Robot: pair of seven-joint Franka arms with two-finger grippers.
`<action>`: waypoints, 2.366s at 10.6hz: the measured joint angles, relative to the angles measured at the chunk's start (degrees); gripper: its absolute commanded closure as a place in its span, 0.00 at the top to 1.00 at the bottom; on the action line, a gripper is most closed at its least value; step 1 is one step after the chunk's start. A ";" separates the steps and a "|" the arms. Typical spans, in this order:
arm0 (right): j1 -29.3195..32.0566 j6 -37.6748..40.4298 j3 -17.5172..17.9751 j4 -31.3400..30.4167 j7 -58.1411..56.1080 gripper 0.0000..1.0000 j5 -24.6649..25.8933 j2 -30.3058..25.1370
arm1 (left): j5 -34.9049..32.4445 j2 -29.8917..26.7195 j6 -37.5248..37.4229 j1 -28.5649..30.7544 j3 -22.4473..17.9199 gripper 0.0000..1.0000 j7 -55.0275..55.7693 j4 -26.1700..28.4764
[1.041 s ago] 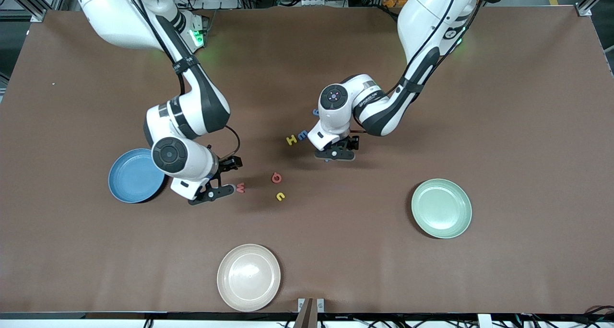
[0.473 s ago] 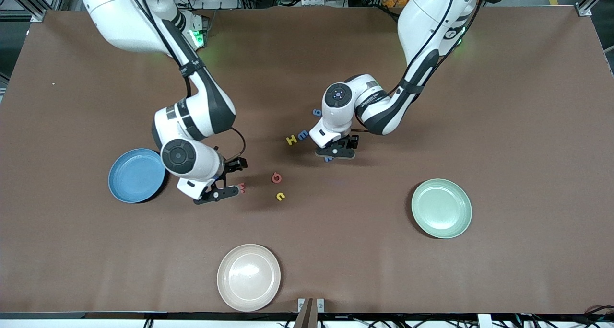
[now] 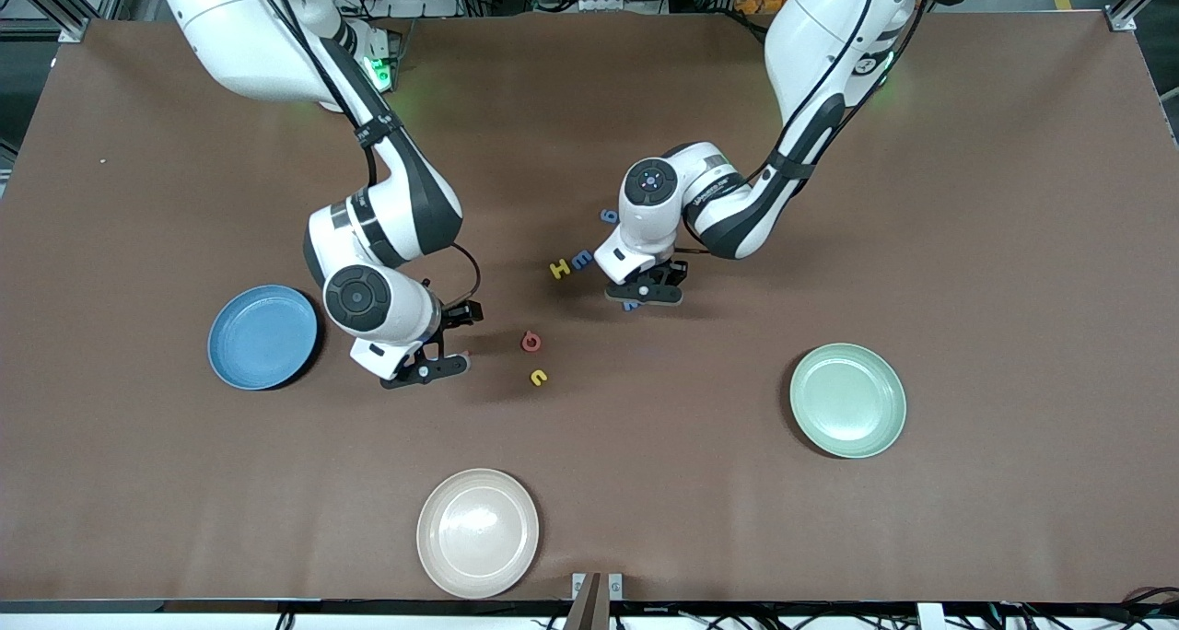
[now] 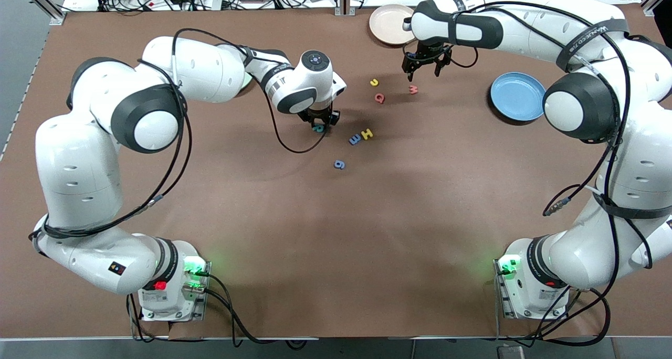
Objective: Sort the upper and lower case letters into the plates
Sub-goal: 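Place the teal R on the green plate with the left gripper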
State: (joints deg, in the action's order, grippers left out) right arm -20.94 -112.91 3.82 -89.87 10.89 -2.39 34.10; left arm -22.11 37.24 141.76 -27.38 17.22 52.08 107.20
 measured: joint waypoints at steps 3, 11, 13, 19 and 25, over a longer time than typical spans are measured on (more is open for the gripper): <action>-0.36 -0.08 0.08 0.00 1.94 1.00 0.00 0.06 | 0.01 -0.51 0.12 1.52 0.29 0.00 2.90 0.36; -1.40 -1.41 0.10 0.00 2.44 1.00 0.00 0.40 | 0.11 -13.24 -5.41 27.10 8.79 0.00 -3.15 2.40; -1.49 -1.59 0.10 0.00 2.88 1.00 0.00 0.48 | 0.48 -13.25 -5.40 33.97 8.60 0.00 -12.20 1.98; -5.44 -3.71 0.20 -0.51 13.09 1.00 -0.01 0.81 | 0.97 -5.15 -5.30 38.03 1.96 0.32 -25.45 -6.14; -20.15 -8.39 0.40 -3.48 33.70 1.00 -0.03 0.81 | 0.97 -2.46 -5.70 36.78 -0.10 1.00 -25.56 -11.12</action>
State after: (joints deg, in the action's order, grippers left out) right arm -41.09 -121.30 4.22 -93.35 44.59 -2.42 34.92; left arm -21.14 34.78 136.07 9.40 17.11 26.52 96.09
